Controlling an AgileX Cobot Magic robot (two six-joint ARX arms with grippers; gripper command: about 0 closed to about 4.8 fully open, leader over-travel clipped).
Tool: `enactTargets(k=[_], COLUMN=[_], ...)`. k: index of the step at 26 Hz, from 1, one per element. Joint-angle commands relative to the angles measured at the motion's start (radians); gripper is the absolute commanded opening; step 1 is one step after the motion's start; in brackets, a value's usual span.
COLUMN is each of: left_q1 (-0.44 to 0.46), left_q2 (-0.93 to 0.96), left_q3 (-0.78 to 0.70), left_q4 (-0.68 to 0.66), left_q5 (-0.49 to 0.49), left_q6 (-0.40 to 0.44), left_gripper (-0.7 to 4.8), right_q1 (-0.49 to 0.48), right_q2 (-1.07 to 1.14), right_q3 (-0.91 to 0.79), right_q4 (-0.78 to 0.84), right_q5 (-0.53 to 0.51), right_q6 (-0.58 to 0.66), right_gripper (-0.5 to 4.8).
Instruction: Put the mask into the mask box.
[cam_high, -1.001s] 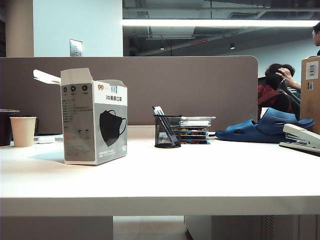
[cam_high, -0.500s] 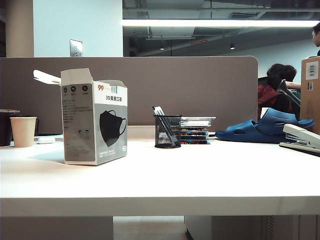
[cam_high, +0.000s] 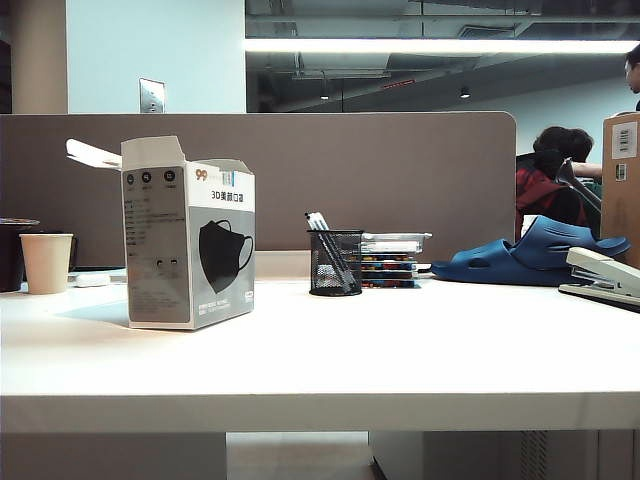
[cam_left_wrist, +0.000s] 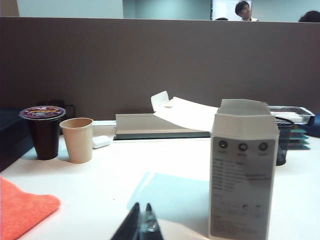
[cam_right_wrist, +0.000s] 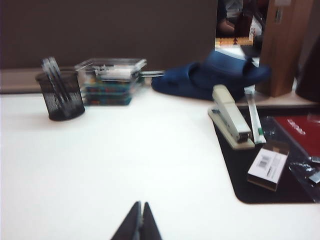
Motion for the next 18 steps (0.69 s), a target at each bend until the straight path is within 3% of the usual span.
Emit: enactTargets(k=[1,18], left_q1=[0.002,0.002], left_q2=[0.001,0.000], left_q3=[0.005,0.005], left_q4=[0.019,-0.051], left_q5=[-0.004,-0.004], left_q6=[0.008,0.006], left_gripper=[-0.06,-0.06], right_q1=[0.001,0.001], right_q2=[-0.006,-0.006], right_q3=[-0.005,-0.005], right_q4=[0.018,0.005], right_q5=[0.018,0.018], right_q6=[-0.003,-0.003], right_gripper=[-0.09,-0.09])
